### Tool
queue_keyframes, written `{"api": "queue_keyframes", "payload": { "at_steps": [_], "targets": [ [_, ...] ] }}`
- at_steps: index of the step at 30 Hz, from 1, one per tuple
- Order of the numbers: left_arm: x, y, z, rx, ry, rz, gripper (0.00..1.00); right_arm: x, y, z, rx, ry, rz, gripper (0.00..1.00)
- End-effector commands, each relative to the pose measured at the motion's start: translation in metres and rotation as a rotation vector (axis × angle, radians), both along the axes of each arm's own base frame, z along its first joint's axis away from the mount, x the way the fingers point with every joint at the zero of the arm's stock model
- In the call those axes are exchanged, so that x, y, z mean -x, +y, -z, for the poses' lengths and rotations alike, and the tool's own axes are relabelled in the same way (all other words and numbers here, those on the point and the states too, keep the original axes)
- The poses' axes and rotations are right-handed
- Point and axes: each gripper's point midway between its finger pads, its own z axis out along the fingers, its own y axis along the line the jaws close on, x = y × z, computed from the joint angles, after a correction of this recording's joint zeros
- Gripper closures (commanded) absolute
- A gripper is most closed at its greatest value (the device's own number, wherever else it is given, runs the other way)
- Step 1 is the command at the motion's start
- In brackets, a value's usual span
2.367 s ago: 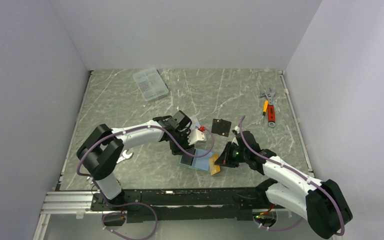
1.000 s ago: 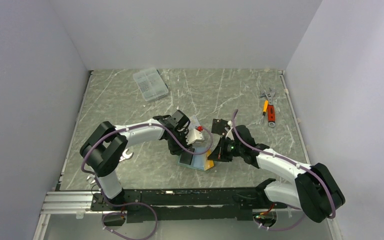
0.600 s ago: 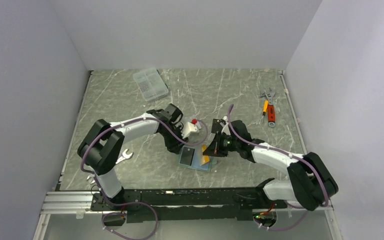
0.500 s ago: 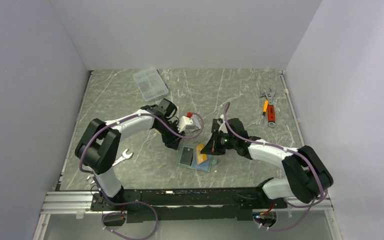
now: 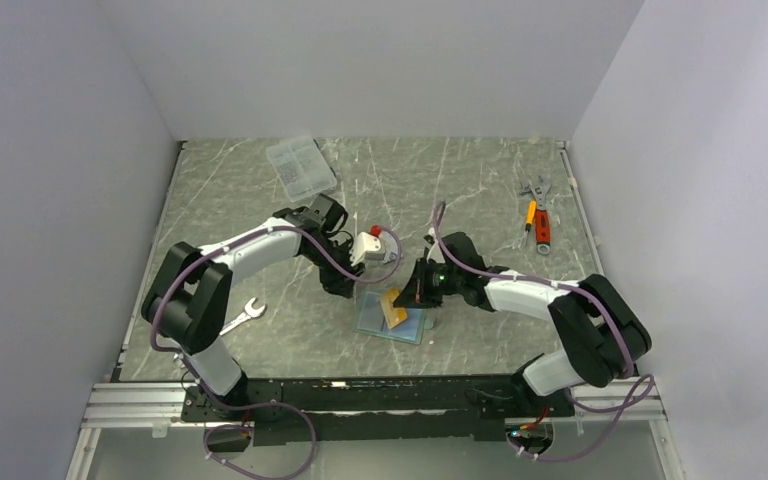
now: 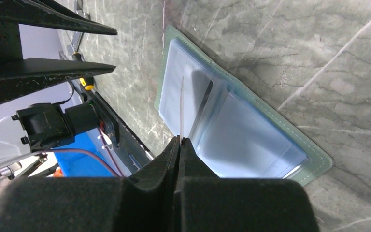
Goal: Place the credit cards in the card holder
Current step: Insert the credit card into the card holder.
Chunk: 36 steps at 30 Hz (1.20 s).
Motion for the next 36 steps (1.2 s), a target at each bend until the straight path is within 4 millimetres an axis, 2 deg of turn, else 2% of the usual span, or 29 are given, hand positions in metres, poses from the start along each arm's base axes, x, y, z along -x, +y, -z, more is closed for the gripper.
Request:
{"api": "queue_keyframes", "payload": {
  "at_steps": [1, 6, 11, 18, 24, 28, 36],
  "targets": [
    [-0.014, 0.001, -0.011, 0.012, -0.149, 0.068, 0.59, 0.000, -0.006, -0.007, -0.015, -0.039, 0.003, 1.00],
    [-0.023, 0.001, 0.004, -0.067, -0.298, 0.133, 0.59, 0.007, -0.019, 0.001, -0.007, -0.032, 0.043, 1.00],
    [-0.008, -0.004, 0.029, -0.154, -0.270, 0.186, 0.61, 0.008, -0.031, 0.007, -0.008, -0.018, 0.079, 1.00],
    [0.008, -0.007, 0.047, -0.197, -0.225, 0.189, 0.64, 0.006, -0.028, 0.008, -0.037, -0.020, 0.064, 1.00],
    [0.032, -0.010, 0.052, -0.209, -0.161, 0.232, 0.66, -0.004, -0.036, 0.009, -0.030, -0.038, 0.099, 1.00],
    [0.056, -0.010, 0.058, -0.226, -0.108, 0.264, 0.67, -0.013, -0.041, 0.007, -0.024, -0.057, 0.114, 1.00],
    [0.078, -0.019, 0.055, -0.208, -0.059, 0.272, 0.68, -0.020, -0.045, 0.003, -0.008, -0.093, 0.123, 1.00]
  ]
}}
